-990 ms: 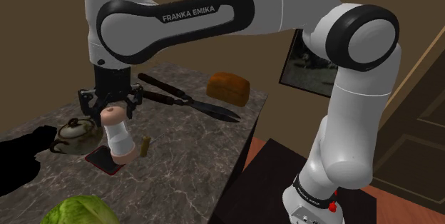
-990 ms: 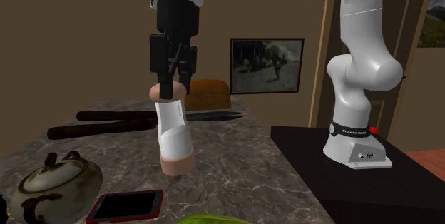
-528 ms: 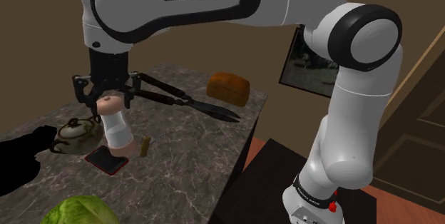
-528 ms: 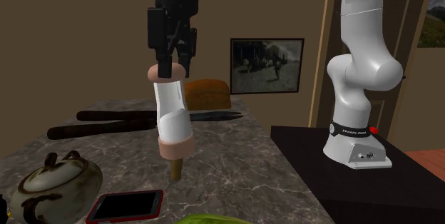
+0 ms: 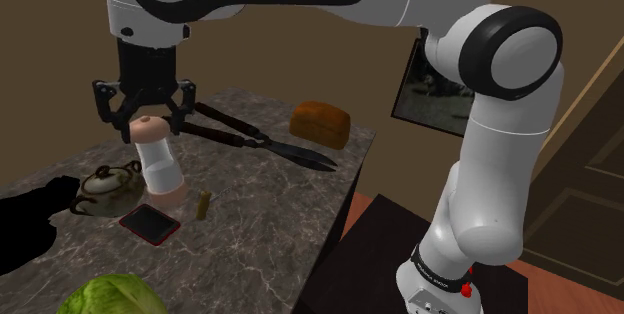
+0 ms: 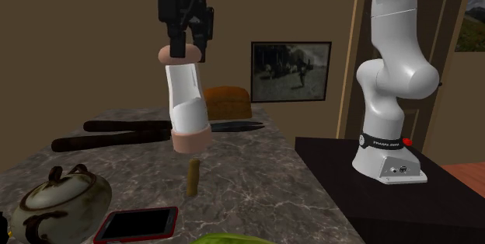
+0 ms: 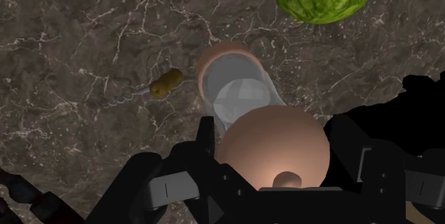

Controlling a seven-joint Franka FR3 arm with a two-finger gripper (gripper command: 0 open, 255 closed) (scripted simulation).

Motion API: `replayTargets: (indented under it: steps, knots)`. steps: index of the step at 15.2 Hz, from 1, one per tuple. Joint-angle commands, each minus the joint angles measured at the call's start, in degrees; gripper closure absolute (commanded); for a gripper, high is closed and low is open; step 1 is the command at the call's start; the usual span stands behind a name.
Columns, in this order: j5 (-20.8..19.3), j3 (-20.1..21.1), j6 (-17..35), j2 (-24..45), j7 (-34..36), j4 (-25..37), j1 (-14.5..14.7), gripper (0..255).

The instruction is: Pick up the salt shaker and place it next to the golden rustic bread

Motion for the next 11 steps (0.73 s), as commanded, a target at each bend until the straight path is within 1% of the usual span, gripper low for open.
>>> replayTargets:
  steps: [1, 11]
  knots:
    - [-0.2, 0.0, -1.9, 0.4, 0.2, 2.2, 0.1, 255]
    - [-1.3, 0.2, -10.6, 3.0, 1.4, 13.5, 1.1, 255]
